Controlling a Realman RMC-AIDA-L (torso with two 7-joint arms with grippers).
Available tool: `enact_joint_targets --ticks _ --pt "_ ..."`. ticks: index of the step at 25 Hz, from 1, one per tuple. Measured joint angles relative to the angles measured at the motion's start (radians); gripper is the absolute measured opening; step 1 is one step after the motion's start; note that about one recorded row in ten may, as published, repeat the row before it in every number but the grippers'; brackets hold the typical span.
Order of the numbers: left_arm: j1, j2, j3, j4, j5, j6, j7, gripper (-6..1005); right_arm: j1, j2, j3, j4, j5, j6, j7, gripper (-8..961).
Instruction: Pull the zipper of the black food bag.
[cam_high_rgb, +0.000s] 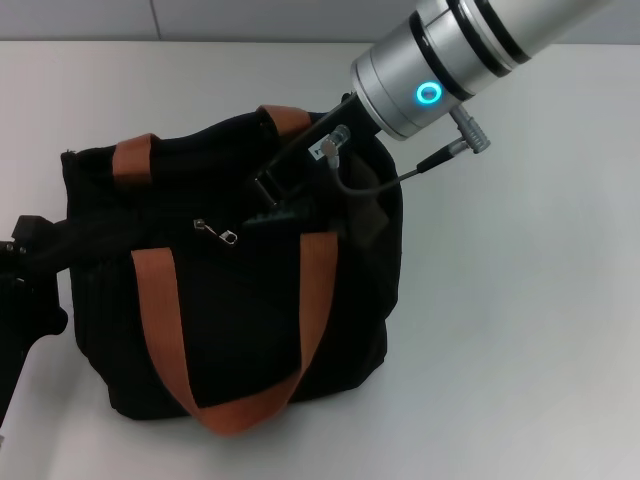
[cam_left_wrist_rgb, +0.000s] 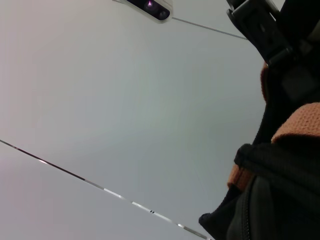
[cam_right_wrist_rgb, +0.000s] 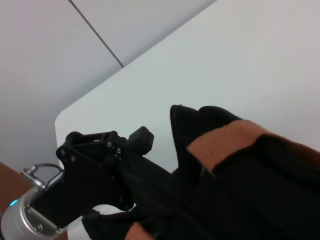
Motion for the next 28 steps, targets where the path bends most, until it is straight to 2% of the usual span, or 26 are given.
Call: enact_joint_targets --ticks 15,22,26,28 --pt "-0.004 0.000 0.000 0.000 0.000 0.004 0.000 14 0.040 0.000 -0.061 0.055 0.012 0.026 -0.013 261" --pt "-0.005 0.000 0.000 0.000 0.000 0.006 0.000 14 0.042 0.000 -0.102 0.040 0.012 0.031 -0.032 112" --pt "-0.006 0.000 0.000 0.000 0.000 0.007 0.000 13 0.004 -0.004 -0.095 -0.013 0.013 0.038 -0.038 -1" --pt "-0.008 0.000 0.000 0.001 0.000 0.008 0.000 13 -0.027 -0.008 -0.088 -0.047 0.013 0.035 -0.037 -1"
